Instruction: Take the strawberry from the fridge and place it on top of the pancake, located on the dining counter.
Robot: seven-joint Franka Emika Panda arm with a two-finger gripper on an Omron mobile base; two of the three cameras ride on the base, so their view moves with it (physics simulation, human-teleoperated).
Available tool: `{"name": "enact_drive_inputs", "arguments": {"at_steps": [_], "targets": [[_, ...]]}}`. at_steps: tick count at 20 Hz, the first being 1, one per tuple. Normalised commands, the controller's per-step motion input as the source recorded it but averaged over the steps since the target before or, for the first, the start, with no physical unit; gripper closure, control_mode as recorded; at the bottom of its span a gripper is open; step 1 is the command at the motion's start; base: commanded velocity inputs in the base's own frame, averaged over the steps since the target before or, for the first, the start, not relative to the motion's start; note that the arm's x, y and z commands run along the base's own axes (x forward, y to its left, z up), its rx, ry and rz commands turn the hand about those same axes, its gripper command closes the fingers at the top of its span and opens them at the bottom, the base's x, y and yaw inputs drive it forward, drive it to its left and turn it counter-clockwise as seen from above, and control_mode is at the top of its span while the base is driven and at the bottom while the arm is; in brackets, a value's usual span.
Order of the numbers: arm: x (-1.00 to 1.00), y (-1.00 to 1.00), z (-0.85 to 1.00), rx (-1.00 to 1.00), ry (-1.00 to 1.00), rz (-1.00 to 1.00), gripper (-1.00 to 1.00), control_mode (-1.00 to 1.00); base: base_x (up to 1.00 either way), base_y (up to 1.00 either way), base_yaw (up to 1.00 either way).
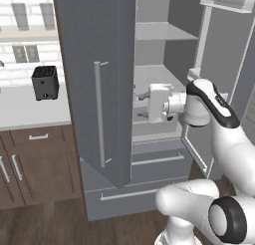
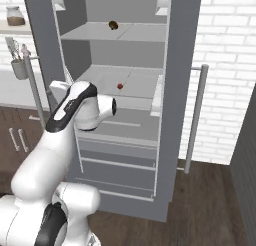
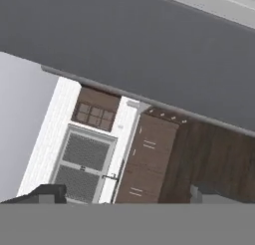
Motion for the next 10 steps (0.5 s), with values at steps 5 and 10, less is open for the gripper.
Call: {"name": "enact_drive_inputs", "arguments": {"at_steps": [5, 10], "targets": [[0.93, -0.38, 0.0, 0.12, 0.02, 0.0, -1.0, -1.0, 0.0, 0.0, 0.0], [1.0, -0.02, 0.0, 0.09, 0.06, 0.04, -1.0, -1.0, 0.0, 0.0, 0.0]]}}
